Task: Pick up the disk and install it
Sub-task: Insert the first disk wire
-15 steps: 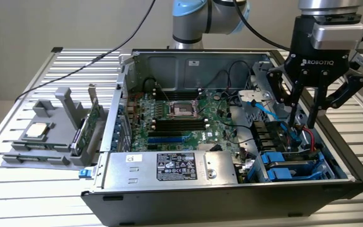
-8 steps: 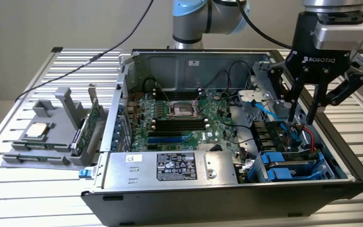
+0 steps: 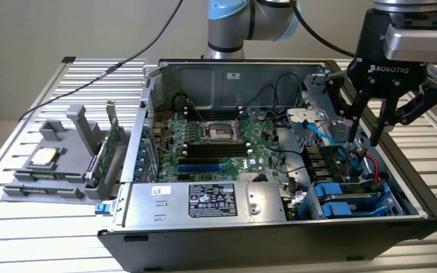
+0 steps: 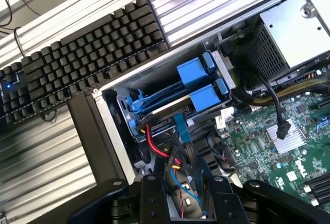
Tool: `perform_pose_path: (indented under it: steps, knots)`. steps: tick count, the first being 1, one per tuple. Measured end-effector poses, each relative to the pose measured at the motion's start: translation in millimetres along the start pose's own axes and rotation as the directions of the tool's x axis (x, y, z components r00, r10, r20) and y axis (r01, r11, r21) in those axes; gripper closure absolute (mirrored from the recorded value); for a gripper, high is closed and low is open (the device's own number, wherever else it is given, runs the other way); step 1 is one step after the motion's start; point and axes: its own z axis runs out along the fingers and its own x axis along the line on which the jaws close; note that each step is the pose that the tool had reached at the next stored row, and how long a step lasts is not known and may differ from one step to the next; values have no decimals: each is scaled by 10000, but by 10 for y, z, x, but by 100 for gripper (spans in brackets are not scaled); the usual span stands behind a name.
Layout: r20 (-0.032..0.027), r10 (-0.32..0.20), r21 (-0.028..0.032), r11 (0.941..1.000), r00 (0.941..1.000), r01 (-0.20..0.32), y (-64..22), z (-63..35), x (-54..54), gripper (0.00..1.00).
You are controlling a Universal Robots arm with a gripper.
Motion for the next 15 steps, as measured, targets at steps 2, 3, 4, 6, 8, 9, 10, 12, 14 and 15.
perform_pose_path:
  steps: [2, 3, 4, 6, 8, 9, 10, 12, 14, 15]
  knots:
    - [103, 11, 153, 9999, 9999, -12, 15, 5, 20, 63]
    - [146, 12, 204, 9998, 9999, -15, 17, 7, 29, 63]
    - [181, 12, 242, 9997, 9998, -17, 19, 9, 35, 63]
    - [226, -6, 271, 9996, 9997, 0, 22, 9, 40, 63]
    - [258, -49, 284, 9996, 9997, 42, 22, 10, 42, 63]
    - [269, -78, 289, 9996, 9996, 70, 21, 10, 43, 63]
    - [275, -115, 294, 9995, 9996, 107, 21, 11, 43, 63]
    - [284, -190, 305, 9994, 9994, 182, 21, 10, 45, 63]
    - [290, -234, 312, 9993, 9993, 225, 24, 12, 46, 63]
    - [289, -241, 313, 9992, 9993, 232, 24, 11, 46, 63]
